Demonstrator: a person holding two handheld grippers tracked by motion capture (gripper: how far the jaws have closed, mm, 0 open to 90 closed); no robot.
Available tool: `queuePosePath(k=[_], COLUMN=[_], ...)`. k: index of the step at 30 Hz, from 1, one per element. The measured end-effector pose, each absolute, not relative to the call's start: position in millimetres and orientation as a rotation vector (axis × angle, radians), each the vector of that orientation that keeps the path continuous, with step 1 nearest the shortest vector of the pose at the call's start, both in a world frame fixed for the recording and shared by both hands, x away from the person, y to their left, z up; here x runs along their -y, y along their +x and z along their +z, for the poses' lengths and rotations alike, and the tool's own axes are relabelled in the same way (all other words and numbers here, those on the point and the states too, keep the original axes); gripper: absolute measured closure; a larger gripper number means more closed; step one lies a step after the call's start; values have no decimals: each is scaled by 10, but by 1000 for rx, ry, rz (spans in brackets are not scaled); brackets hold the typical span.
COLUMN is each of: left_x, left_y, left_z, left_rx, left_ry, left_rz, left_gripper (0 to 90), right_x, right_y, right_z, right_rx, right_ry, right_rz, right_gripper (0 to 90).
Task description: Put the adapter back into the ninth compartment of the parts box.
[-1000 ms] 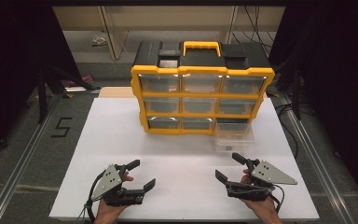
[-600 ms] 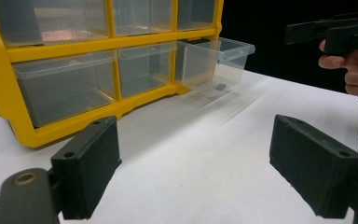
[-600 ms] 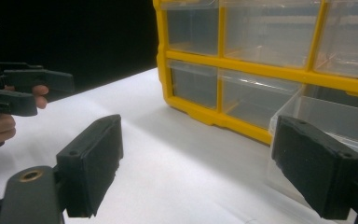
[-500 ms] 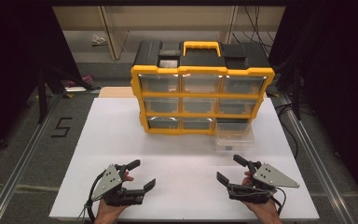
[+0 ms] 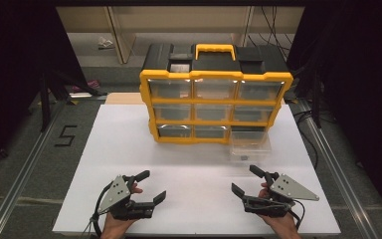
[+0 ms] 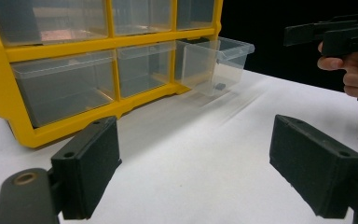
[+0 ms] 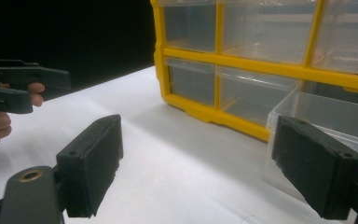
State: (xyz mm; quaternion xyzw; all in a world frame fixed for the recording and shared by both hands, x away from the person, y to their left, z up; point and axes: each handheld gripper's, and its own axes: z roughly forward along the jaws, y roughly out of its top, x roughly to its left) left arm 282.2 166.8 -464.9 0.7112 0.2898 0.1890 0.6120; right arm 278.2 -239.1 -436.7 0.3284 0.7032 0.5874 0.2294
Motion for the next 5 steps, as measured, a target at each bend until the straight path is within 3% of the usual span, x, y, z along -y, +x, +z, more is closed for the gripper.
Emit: queuePosePath(k=[5], left_x=[-1668], left_y=[2825], left_z=[-4649], left_rx=[-670], left_ry=[1640], left_rz=[436], left_gripper=[158], right_x=[2395], right_y=[2785], right_z=[-4366], right_rx=[-1931], right_ry=[906], right_rz=[1617], right_gripper=[171])
